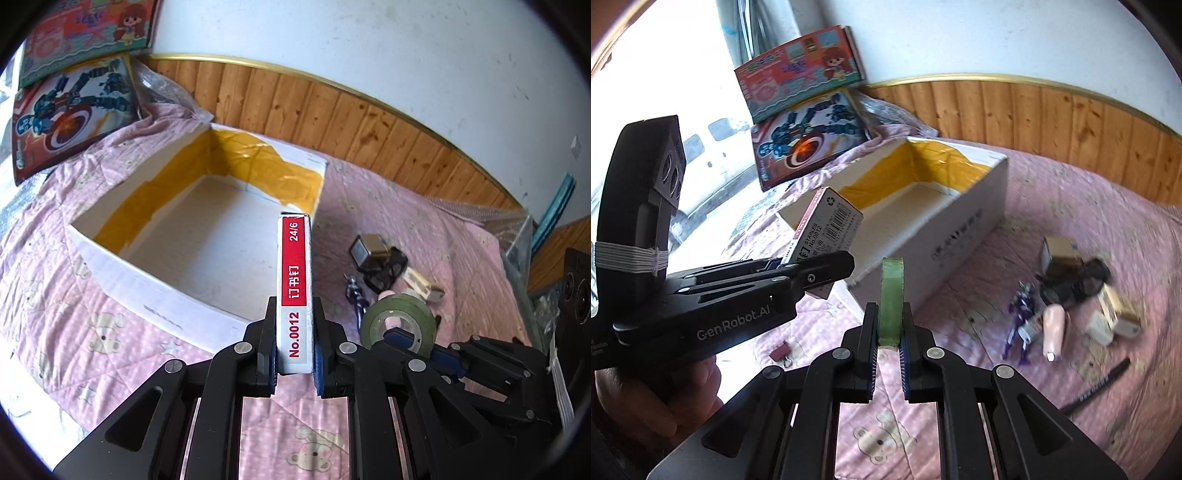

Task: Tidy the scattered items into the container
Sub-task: 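Lift the staple box and tape roll and carry both toward the white box, then lower the staple box and tape roll into the white box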

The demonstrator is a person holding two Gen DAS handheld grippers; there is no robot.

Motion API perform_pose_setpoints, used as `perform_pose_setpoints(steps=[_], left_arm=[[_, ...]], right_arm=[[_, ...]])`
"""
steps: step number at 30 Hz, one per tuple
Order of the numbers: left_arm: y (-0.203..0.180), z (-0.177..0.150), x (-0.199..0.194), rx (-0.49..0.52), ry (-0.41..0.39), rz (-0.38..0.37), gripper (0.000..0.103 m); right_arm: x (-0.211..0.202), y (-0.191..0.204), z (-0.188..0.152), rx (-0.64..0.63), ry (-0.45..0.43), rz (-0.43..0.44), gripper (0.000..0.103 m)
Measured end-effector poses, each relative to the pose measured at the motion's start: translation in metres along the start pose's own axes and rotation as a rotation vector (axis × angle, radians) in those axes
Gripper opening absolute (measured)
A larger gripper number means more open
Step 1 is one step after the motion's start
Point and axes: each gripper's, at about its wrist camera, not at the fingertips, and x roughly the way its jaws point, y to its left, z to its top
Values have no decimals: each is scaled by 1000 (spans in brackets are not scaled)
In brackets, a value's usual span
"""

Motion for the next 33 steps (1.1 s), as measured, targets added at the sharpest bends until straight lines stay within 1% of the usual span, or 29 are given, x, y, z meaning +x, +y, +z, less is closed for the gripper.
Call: perform_pose_setpoints(steps=[3,10,16,20,25,33], left_arm=[[9,8,-5,-9,-12,7,14],[32,30,-12,-72,-30,-12,14],[46,54,-13,-96,-54,-12,14],[50,69,-9,-99,-65,-8,14],[52,81,0,-125,-57,-25,14],[56,101,7,-123,-73,-16,14]], right_arm=[[3,6,10,-13,1,10,11],[14,18,42,-55,20,33,11],[13,17,73,-60,-10,39,11],[13,16,90,-60,-22,54,11],[14,16,108,-83,-24,57,11],[22,9,133,-79,-23,89,11]])
